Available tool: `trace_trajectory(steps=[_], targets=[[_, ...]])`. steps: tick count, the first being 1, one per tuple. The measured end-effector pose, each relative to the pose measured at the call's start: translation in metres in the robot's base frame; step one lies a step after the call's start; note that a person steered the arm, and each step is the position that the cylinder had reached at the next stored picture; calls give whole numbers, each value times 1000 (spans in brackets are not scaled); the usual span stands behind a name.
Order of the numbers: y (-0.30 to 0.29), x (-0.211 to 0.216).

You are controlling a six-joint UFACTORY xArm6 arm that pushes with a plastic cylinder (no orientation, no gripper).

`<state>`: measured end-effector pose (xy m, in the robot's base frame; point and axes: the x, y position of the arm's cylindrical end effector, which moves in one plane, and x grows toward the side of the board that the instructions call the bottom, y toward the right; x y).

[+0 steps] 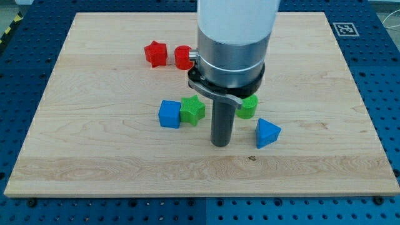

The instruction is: Separate the blue cube and green star

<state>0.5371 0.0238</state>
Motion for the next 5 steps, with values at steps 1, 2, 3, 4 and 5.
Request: trace_trajectory(steps=[1,2,3,4,5], targets=[[-14,-12],[-31,-24],[-54,-38],[-77,-54],[-88,-82]])
